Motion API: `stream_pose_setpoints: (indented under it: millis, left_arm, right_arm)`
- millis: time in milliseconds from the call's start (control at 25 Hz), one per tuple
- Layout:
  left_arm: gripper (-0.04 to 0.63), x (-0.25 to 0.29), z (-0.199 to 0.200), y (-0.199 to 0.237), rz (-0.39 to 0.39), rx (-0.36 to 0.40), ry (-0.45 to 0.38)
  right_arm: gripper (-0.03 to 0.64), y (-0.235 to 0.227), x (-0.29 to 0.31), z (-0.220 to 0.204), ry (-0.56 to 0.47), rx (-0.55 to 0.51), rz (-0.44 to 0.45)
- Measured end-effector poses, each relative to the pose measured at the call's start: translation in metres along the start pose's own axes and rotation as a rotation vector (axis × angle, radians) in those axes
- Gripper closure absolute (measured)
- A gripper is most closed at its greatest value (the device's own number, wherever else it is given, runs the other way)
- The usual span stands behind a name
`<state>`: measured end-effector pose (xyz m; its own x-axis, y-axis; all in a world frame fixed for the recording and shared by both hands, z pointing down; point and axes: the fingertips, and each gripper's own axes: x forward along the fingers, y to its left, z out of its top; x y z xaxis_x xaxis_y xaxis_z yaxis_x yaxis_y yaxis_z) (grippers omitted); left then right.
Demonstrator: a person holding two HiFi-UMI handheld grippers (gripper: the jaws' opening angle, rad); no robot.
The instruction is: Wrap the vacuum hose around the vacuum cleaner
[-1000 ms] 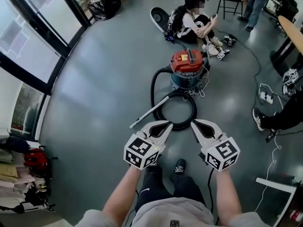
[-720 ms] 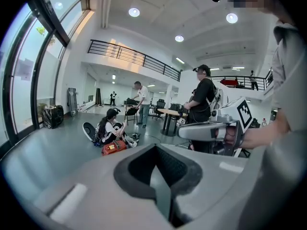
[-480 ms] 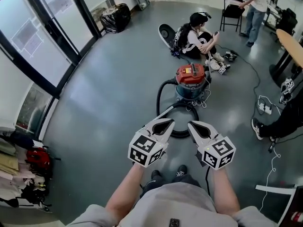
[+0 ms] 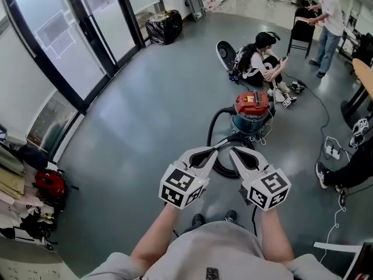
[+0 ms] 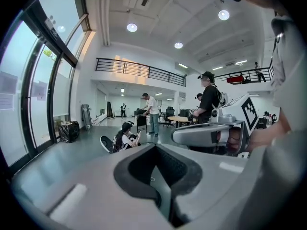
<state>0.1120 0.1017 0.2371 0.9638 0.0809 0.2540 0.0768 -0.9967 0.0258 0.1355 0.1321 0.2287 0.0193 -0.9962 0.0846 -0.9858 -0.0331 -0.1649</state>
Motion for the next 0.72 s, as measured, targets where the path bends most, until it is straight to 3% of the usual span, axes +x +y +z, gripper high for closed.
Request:
stream_pose_setpoints:
  millis: [720]
  left_arm:
    - [0.594,-0.063,0.016,0.045,0.135,0.013,-0.070]
  right_arm:
    - [0.594,0.054,0.048,0.026,-0.044,-0.055,0.113]
